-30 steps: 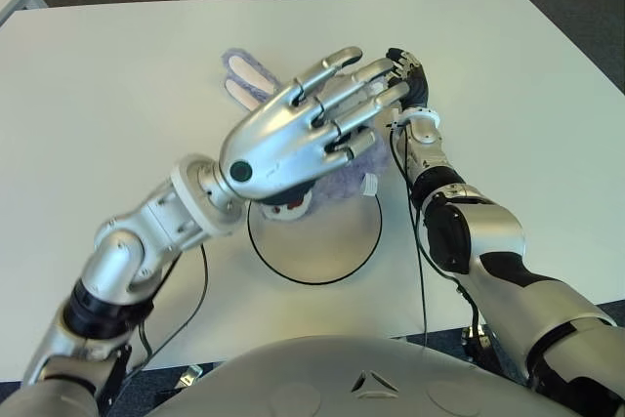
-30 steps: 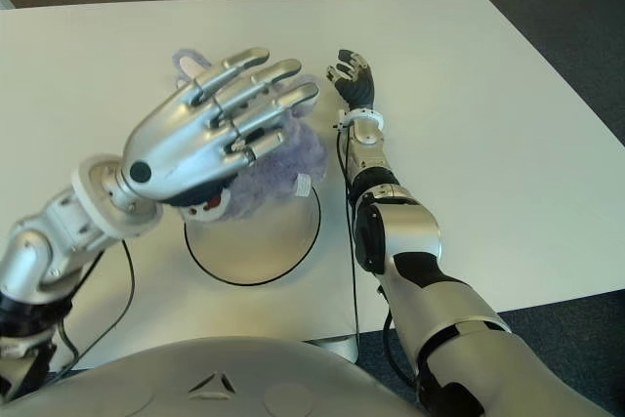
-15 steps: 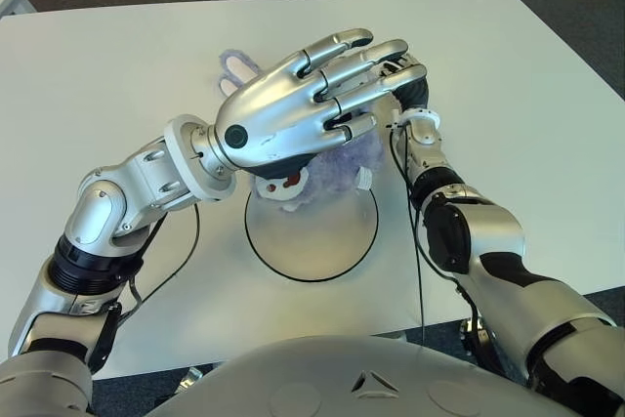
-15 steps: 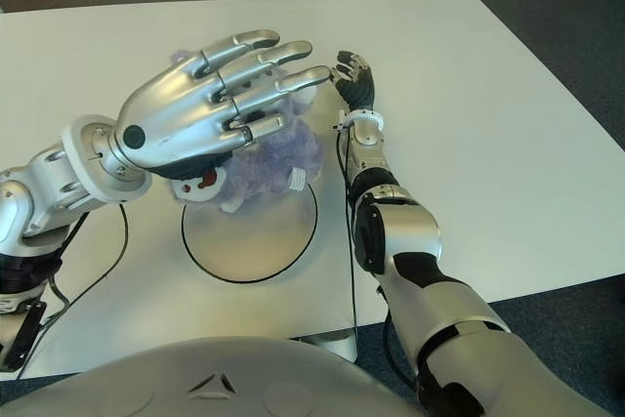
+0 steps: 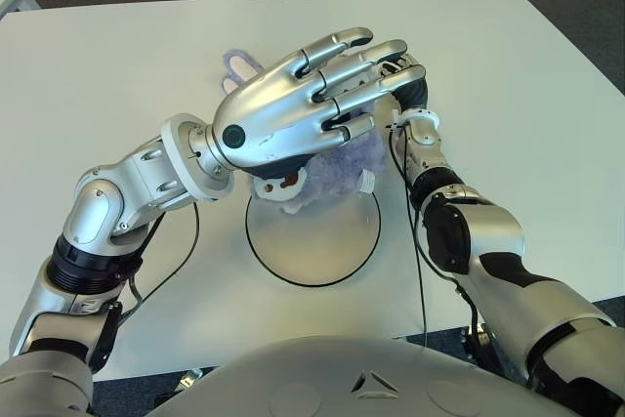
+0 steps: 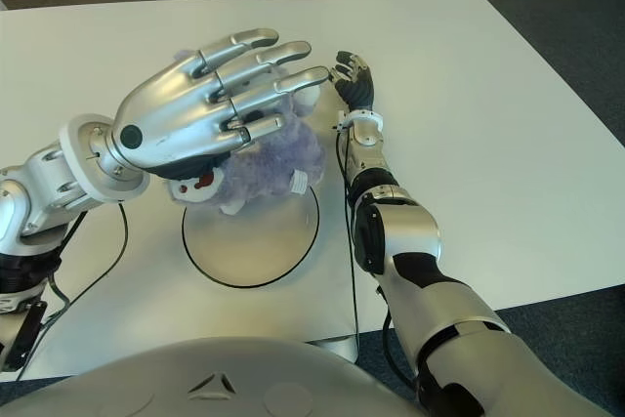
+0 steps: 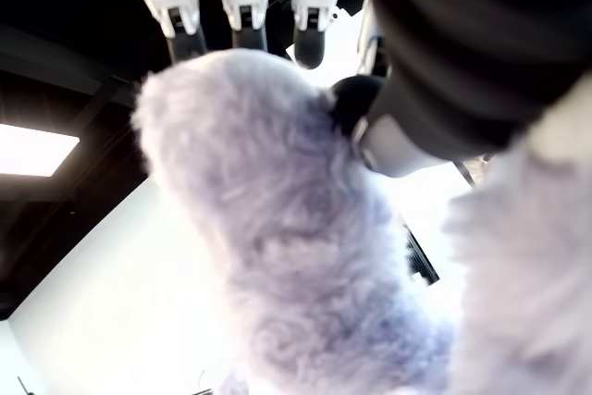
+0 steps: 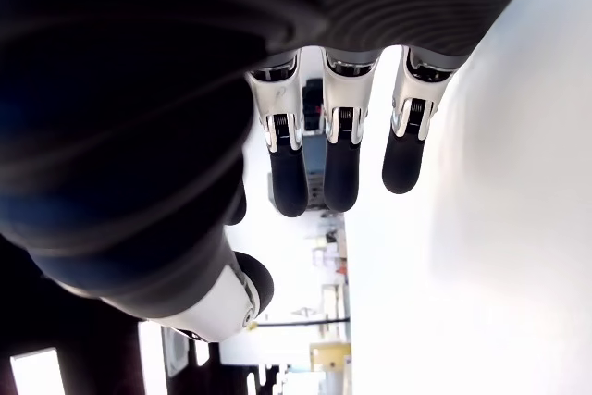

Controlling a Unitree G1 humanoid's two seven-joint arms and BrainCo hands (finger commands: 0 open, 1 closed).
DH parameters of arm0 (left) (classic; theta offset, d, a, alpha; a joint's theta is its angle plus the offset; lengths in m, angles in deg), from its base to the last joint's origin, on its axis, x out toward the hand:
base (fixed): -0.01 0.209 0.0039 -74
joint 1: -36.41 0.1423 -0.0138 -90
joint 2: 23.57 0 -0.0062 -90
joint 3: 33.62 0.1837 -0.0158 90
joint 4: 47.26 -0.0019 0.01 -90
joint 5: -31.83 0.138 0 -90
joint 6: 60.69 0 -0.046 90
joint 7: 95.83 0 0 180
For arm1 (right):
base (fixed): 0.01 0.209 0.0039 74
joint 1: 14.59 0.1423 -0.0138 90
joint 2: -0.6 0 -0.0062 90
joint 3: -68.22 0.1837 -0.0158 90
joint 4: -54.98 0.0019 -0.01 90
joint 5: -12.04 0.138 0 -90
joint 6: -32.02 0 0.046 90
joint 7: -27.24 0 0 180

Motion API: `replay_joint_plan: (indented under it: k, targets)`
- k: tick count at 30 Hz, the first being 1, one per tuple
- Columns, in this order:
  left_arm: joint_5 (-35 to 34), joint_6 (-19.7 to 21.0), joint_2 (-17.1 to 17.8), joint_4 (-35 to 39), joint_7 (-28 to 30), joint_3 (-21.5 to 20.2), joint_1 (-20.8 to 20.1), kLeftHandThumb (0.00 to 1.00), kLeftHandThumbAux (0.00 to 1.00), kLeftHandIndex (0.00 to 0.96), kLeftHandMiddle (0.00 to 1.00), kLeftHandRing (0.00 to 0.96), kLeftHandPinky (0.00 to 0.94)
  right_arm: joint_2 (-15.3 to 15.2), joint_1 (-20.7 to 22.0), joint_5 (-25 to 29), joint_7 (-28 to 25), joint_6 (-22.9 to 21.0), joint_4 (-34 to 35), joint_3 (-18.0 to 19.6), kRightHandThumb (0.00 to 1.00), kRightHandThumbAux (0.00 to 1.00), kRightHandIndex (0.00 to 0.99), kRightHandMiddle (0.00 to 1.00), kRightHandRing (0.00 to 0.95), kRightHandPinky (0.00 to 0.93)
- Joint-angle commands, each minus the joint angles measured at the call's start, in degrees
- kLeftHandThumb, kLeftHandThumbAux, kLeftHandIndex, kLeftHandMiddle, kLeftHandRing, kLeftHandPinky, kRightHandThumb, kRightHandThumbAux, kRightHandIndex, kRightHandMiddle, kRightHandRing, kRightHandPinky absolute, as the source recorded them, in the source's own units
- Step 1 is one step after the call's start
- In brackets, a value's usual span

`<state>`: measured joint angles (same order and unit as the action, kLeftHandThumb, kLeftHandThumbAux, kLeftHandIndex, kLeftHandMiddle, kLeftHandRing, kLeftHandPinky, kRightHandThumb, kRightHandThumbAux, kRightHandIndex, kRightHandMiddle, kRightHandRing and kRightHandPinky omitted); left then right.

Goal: Put the doll into the plate.

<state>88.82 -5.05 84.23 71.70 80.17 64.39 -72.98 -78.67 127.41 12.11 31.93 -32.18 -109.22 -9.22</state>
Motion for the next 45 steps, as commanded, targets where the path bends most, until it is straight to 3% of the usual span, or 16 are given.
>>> replay_joint_plan:
  k: [1,45]
  targets:
    - [-0.32,-0.67,-0.17,-0.74,0.17,0.03,0.02,0.714,0.703,0.420,0.055,0.005,0.075,0.39,-0.63,0.18,-0.11,0.16,-0.68,0.21,0.528,0.852,0.234,0.214,0.183,0.188]
    - [0.43,-2.01,-0.58,-1.29,-0.73,-0.71,1.04,0.714,0.703,0.420,0.055,0.005,0.075,0.72,-0.94,0.03,0.08,0.31,-0.81,0.13,0.528,0.852,0.234,0.214,0.183,0.188]
